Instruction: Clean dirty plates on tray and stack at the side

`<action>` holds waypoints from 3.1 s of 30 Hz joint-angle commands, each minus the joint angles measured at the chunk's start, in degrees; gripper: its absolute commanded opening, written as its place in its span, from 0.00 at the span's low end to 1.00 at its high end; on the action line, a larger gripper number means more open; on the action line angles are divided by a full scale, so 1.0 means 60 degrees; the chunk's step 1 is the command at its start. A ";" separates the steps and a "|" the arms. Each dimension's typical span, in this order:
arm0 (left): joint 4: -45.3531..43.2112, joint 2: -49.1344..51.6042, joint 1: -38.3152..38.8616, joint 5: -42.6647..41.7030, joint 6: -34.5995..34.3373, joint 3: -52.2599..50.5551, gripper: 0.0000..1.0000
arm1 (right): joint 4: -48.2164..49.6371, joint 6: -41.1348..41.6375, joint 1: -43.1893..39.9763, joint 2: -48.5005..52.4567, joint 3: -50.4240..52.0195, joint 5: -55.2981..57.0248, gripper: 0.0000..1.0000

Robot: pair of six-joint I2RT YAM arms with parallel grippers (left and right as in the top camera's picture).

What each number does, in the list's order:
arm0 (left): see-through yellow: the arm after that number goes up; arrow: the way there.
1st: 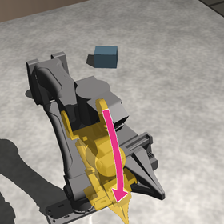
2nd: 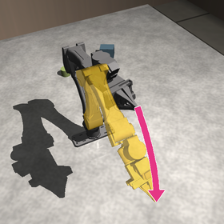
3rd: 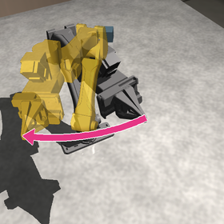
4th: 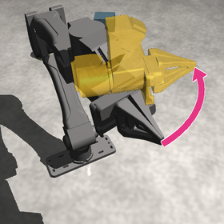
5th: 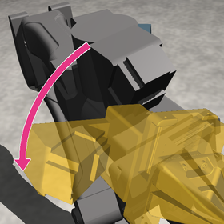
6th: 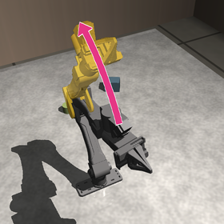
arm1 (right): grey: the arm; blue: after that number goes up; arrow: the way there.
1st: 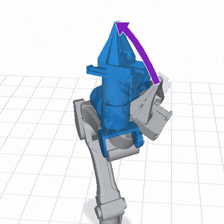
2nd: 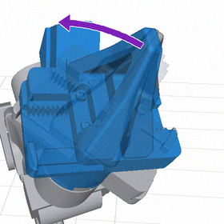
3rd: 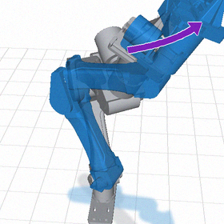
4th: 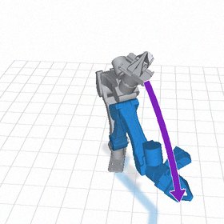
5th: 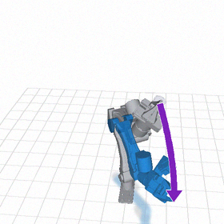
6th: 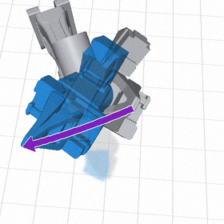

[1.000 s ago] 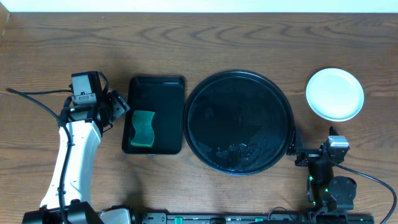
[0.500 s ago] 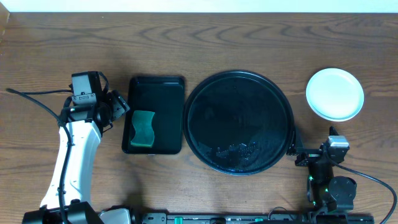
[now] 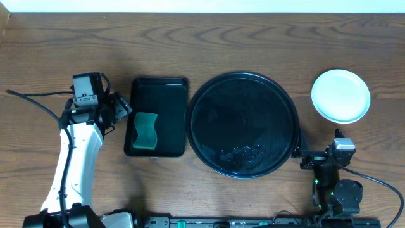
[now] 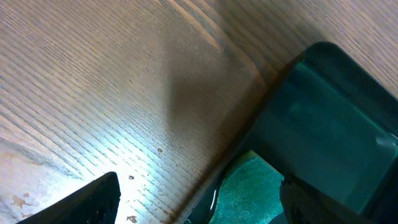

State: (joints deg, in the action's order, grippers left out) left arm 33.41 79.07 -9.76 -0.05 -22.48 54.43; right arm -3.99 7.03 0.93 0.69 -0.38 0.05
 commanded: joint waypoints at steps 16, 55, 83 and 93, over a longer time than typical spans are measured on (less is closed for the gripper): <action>0.0025 -0.0058 -0.0033 0.0011 -0.0018 0.0193 0.83 | -0.0036 0.0109 -0.0084 -0.0069 0.0015 0.0164 0.99; 0.0117 -0.6721 0.1096 0.1759 -0.0109 -0.0331 0.83 | -0.0036 0.0109 -0.0084 -0.0069 0.0015 0.0164 0.99; -0.0430 -1.3158 0.1180 0.1872 -0.0521 -0.3679 0.83 | -0.0036 0.0109 -0.0084 -0.0069 0.0015 0.0164 0.99; -0.4350 -1.3158 0.1625 0.1836 -0.1588 -0.4328 0.82 | -0.0033 0.0109 -0.0084 -0.0069 0.0015 0.0164 0.99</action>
State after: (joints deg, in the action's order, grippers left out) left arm 10.61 0.43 -0.47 10.70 -28.88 30.44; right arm -4.01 7.05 0.93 0.69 -0.38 0.49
